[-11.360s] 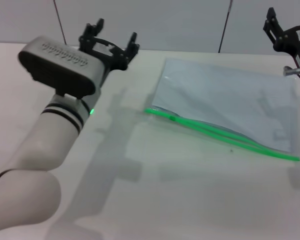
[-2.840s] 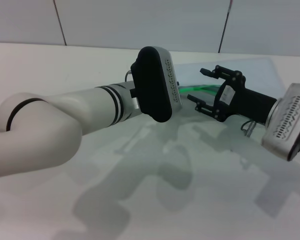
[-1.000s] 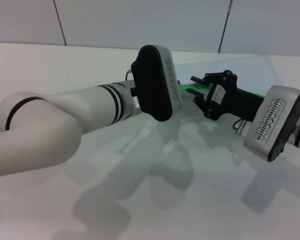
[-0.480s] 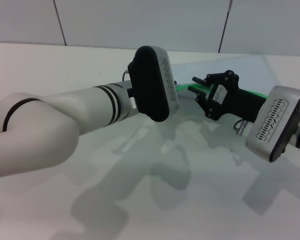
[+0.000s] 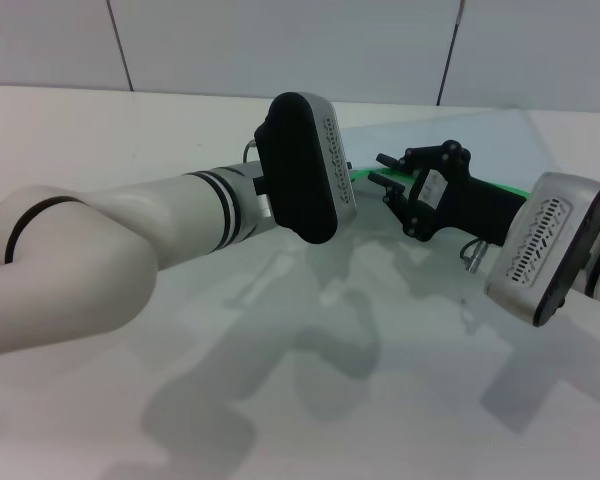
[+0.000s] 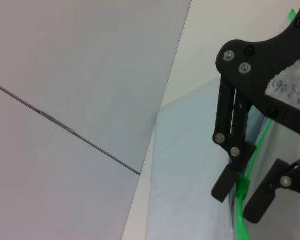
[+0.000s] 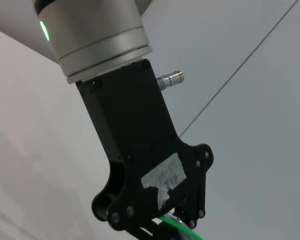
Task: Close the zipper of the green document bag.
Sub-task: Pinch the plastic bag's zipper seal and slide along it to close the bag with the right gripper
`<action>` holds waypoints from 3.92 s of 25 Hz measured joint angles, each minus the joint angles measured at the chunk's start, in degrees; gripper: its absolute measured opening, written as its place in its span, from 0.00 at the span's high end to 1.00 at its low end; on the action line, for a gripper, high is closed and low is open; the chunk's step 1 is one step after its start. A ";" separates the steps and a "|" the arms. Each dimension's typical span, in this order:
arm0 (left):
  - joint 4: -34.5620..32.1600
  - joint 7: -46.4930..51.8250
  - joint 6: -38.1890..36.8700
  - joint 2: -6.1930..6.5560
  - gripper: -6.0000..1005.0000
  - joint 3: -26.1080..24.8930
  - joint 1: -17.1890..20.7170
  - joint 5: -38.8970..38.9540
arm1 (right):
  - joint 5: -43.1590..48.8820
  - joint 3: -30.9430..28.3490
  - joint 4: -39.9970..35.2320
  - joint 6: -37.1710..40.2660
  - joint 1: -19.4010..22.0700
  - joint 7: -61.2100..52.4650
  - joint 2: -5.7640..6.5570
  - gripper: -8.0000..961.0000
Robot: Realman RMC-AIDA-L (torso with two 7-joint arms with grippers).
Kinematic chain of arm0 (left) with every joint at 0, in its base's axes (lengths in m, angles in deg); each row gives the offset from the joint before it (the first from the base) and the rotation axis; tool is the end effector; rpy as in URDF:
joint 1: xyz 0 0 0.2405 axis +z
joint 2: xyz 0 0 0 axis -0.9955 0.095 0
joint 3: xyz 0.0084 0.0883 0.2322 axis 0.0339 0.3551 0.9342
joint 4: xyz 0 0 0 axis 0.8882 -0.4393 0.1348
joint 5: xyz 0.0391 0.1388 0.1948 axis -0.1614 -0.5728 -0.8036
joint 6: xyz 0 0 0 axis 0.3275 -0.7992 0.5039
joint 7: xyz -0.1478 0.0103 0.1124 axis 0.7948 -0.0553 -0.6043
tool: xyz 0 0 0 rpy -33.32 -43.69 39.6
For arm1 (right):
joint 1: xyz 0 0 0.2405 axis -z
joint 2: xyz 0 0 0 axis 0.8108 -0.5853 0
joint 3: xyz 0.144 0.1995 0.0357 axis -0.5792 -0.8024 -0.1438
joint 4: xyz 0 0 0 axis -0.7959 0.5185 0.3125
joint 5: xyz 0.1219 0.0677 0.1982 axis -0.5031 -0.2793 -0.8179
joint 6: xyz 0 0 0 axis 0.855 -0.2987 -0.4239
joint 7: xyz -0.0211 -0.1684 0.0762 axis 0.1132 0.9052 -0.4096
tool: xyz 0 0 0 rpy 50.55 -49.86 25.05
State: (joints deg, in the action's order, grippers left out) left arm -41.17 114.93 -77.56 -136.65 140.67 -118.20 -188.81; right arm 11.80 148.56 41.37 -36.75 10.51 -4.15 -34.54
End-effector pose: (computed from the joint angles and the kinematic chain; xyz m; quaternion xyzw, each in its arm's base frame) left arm -0.1471 0.4498 -0.1401 -0.9086 0.1397 0.0536 0.3900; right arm 0.2247 0.4344 -0.1273 -0.9079 -0.1500 0.1242 0.3712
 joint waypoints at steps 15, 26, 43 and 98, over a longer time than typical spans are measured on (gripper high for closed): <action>-0.07 -0.08 0.00 -0.11 0.94 0.00 0.00 -0.20 | -0.15 0.00 -0.59 -2.38 -0.01 0.00 0.00 0.87; 0.14 -0.08 0.00 -0.04 0.94 0.00 -0.01 -0.01 | -0.08 0.00 -0.94 -1.99 0.27 0.00 -0.01 0.89; 0.04 -0.08 0.00 0.00 0.94 0.00 0.00 -0.20 | -0.07 0.00 -1.38 -2.32 0.43 0.00 0.00 0.90; -12.44 -2.80 0.16 0.10 0.94 -8.87 15.22 -1.01 | -0.31 -21.90 7.95 -2.94 3.46 5.87 0.52 0.80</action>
State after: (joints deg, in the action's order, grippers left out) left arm -53.61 112.13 -77.40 -136.55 131.79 -102.98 -189.82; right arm 11.48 126.67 49.32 -39.69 13.97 1.72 -34.02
